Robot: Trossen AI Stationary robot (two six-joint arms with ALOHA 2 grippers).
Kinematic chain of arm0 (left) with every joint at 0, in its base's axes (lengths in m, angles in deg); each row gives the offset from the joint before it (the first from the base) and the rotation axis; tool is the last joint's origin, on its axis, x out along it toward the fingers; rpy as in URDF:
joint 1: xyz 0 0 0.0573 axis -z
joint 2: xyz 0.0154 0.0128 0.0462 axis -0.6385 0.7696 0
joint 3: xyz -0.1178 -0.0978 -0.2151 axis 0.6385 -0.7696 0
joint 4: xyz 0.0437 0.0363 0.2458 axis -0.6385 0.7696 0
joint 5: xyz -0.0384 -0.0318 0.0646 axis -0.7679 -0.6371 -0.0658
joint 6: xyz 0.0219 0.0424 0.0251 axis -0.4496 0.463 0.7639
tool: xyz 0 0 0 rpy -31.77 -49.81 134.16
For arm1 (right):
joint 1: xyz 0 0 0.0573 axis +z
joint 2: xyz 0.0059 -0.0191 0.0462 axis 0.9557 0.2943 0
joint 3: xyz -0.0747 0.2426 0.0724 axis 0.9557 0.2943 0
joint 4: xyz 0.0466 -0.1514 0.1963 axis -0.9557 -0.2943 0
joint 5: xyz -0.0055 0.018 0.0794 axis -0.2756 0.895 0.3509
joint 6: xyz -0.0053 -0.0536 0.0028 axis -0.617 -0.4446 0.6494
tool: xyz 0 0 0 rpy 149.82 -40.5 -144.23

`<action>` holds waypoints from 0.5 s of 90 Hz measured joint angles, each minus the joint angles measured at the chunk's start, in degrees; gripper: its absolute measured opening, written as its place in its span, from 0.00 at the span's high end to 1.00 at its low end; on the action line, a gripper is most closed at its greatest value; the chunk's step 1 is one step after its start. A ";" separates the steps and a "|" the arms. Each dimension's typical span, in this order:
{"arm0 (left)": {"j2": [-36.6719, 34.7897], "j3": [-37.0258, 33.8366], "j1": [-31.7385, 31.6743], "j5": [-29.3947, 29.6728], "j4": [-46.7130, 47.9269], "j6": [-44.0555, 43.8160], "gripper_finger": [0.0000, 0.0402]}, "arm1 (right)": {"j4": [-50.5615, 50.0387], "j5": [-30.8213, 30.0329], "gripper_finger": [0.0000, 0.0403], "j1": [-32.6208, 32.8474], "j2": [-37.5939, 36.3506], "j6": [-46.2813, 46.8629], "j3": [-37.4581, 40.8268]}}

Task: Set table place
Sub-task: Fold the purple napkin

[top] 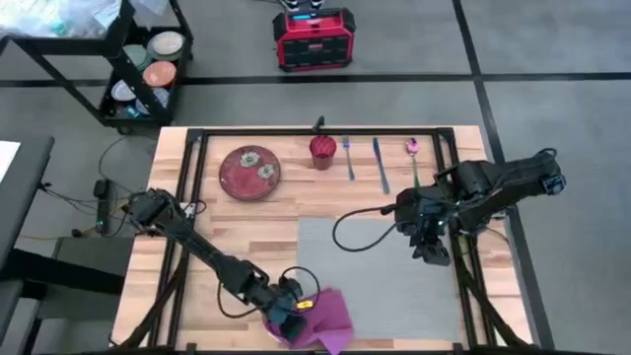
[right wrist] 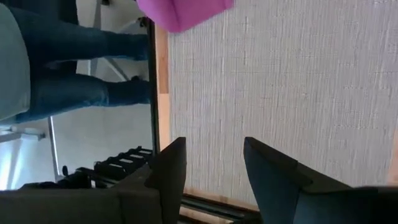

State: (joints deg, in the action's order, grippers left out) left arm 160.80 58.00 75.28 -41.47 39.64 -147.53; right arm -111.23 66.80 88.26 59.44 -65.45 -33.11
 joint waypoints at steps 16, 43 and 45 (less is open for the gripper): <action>2.14 0.06 -0.03 -0.51 -3.74 2.67 0.97 | -0.45 0.01 0.63 0.68 0.00 -0.32 0.00; 2.65 0.00 0.44 -1.95 -6.67 4.09 0.99 | -0.57 -0.02 0.63 0.61 -0.02 -1.28 0.00; 2.65 0.00 0.60 -1.95 -6.72 4.09 0.99 | -0.45 -0.02 0.63 0.61 -0.02 -1.28 0.00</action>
State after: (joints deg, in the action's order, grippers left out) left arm 163.45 58.00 75.88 -43.43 32.93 -143.44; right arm -111.68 66.78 88.87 59.42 -66.73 -33.11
